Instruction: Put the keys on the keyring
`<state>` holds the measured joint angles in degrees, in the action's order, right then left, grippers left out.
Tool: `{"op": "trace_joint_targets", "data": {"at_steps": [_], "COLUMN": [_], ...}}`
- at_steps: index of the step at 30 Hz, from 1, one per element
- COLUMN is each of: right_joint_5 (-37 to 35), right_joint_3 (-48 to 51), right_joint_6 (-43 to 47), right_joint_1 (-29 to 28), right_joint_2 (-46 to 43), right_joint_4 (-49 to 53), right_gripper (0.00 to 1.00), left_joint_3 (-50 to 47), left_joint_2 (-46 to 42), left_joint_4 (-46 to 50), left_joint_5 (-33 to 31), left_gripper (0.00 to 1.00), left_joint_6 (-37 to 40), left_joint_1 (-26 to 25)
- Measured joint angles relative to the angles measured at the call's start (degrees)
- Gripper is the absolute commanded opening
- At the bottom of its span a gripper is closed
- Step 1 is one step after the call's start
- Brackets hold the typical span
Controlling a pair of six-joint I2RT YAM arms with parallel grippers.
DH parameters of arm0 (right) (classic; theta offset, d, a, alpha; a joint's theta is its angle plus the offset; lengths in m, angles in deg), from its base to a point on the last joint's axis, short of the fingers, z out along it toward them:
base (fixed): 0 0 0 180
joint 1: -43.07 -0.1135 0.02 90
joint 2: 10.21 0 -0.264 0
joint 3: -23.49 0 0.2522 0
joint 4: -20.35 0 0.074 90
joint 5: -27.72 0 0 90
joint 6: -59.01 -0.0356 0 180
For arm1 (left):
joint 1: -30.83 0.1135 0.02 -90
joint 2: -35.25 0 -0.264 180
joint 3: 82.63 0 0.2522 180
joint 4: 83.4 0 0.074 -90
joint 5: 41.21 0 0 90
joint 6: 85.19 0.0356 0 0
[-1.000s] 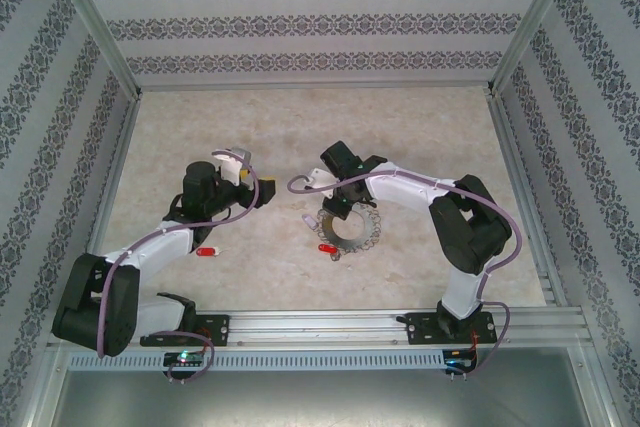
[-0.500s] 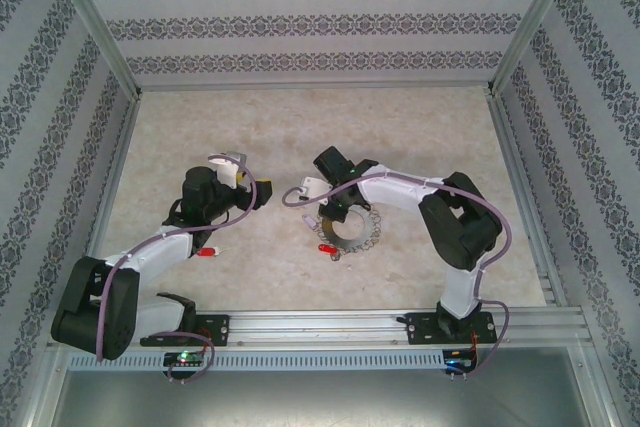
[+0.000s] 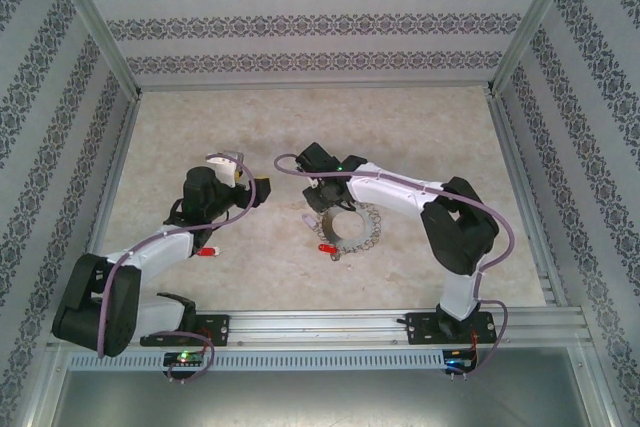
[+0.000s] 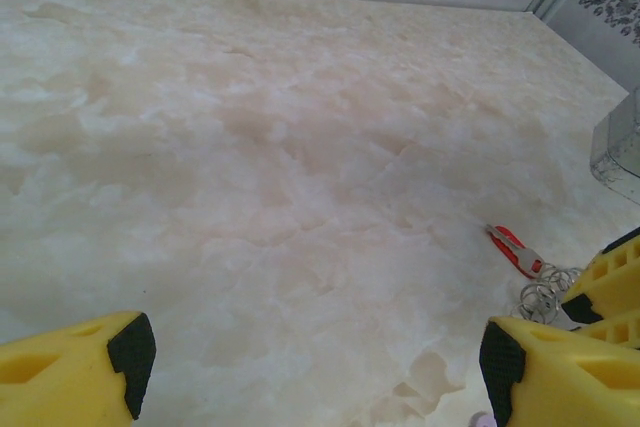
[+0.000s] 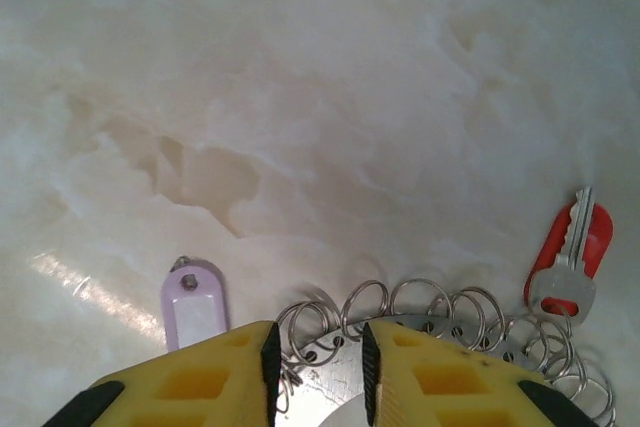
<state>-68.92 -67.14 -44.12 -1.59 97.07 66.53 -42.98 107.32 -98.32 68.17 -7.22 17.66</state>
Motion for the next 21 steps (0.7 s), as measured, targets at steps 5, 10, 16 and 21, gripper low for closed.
{"op": "trace_joint_targets", "data": {"at_steps": [5,10,16,21], "right_joint_5": [-2.3,-3.3,-3.7,-4.5], "right_joint_3": [-1.5,-2.8,-4.0,-4.5], "right_joint_6": [-3.9,-4.8,-4.7,-4.7], "right_joint_1": [0.2,0.2,0.2,0.2], "right_joint_2": [3.1,5.3,6.8,8.1], "right_joint_4": [1.5,2.8,3.6,4.1], "right_gripper": [0.31,0.31,0.3,0.28], "left_joint_3": [0.0,0.0,0.0,0.0], "left_joint_2": [0.7,0.6,0.6,0.6], "left_joint_4": [-0.5,-0.5,-0.5,-0.5], "left_joint_5": [-0.2,-0.6,-0.6,-0.7], "left_gripper": [0.86,0.86,0.86,0.86], "left_joint_6": [-0.5,-0.5,-0.5,-0.5], "left_joint_1": [0.0,0.0,0.0,0.0]}}
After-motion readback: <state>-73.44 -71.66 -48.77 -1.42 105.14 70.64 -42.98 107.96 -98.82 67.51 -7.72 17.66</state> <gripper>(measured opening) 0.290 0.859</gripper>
